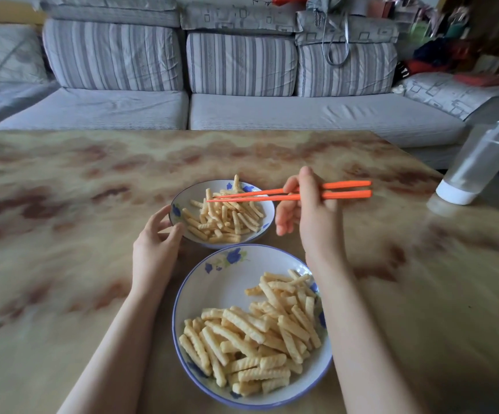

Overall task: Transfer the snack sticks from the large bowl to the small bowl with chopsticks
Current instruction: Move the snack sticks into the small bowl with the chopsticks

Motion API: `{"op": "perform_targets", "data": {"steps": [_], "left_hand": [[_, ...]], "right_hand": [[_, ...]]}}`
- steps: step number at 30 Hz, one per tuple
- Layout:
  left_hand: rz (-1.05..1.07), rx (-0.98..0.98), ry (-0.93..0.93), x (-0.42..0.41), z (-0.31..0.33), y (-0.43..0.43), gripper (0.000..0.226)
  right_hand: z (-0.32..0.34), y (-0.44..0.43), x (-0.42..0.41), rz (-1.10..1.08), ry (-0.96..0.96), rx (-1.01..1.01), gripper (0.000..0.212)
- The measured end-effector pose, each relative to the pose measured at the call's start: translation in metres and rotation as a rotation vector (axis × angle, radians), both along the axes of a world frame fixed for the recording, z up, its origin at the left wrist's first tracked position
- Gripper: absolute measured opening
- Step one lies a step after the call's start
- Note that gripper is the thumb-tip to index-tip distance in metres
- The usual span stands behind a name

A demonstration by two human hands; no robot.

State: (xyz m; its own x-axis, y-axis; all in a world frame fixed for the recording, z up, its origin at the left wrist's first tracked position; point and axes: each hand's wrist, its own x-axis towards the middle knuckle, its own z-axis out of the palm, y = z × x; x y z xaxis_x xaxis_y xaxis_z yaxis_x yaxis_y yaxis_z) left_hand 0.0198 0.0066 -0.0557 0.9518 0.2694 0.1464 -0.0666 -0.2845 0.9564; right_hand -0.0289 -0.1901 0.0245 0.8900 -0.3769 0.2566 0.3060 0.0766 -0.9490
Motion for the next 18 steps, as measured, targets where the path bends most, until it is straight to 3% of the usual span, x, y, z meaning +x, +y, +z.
{"op": "perform_targets", "data": {"steps": [12, 18], "left_hand": [[-0.006, 0.001, 0.003, 0.002, -0.002, 0.001, 0.042], [-0.017, -0.005, 0.003, 0.004, -0.004, 0.001, 0.04]], "right_hand": [[0.008, -0.032, -0.008, 0.008, 0.062, -0.093, 0.041], [0.029, -0.06, -0.031, 0.127, 0.126, -0.262, 0.041]]}}
